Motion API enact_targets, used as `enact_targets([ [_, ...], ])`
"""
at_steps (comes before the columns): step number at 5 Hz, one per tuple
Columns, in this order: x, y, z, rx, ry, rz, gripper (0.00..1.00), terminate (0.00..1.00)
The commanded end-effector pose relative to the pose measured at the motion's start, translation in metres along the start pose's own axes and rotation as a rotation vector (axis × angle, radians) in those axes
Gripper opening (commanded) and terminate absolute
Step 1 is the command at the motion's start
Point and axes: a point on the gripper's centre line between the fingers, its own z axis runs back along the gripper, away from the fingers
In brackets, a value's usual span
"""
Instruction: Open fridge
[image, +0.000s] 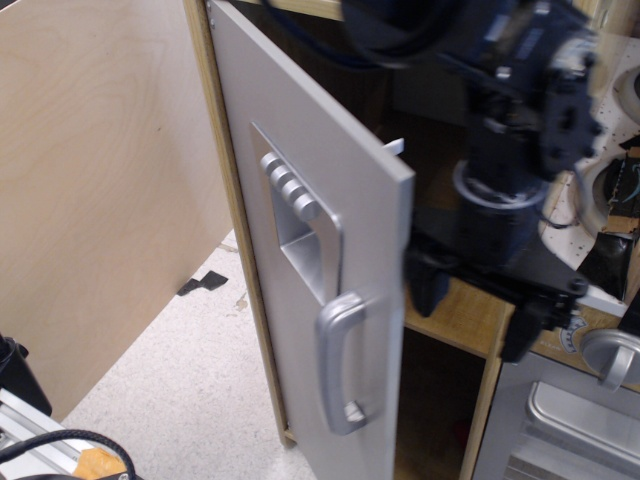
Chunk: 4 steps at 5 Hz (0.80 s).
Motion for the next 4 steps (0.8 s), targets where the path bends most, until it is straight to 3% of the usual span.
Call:
enact_targets([
  [1, -0.005, 0.047, 0.019, -0.034, 0.012, -0.019, 1.00, 0.00],
  [3, -0.006, 0.097, 0.015, -0.005, -0.028, -0.025, 1.00, 0.00],
  [4, -0.005, 0.124, 0.014, -0.004, -0.044, -0.039, 1.00, 1.00],
])
